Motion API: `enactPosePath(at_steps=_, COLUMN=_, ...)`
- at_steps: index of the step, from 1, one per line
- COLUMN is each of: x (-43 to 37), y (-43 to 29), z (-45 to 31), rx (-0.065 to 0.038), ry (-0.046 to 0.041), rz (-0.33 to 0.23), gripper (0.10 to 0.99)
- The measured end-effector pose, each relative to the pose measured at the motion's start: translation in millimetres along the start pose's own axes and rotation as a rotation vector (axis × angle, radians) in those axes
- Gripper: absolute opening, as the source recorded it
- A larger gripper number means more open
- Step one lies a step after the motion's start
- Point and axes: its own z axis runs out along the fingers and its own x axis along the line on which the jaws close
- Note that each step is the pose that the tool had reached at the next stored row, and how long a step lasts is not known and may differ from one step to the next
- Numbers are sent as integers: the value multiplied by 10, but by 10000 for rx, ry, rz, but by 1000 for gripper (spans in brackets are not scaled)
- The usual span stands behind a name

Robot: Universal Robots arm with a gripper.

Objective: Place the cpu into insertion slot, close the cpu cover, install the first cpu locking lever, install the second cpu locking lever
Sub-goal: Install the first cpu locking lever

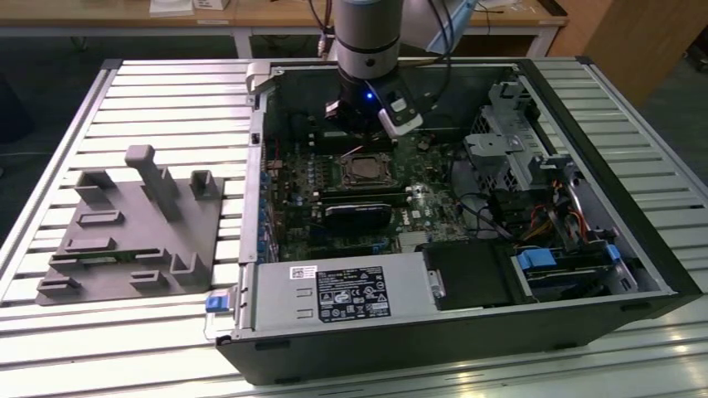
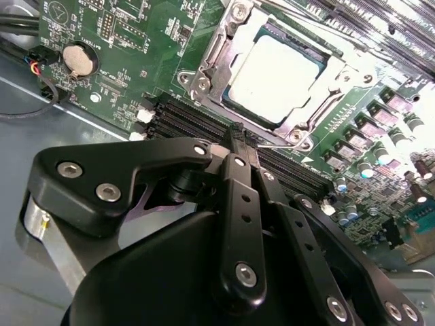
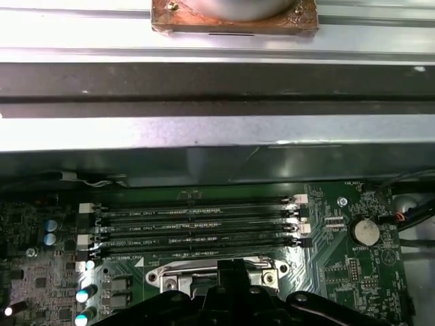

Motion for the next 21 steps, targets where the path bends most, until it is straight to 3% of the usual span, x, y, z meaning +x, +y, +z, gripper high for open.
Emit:
enactPosePath(at_steps=6, x=6, y=36, z=46, rx=65, ry=-5, rz=-3, gripper=106)
enactPosePath(at_steps=15, x=14, y=27, z=121, rx=343, ry=-79, rz=212, gripper=106)
enactPosePath(at_steps=21, x=21, y=84, z=143, rx=366, ry=-122, rz=406, gripper=106)
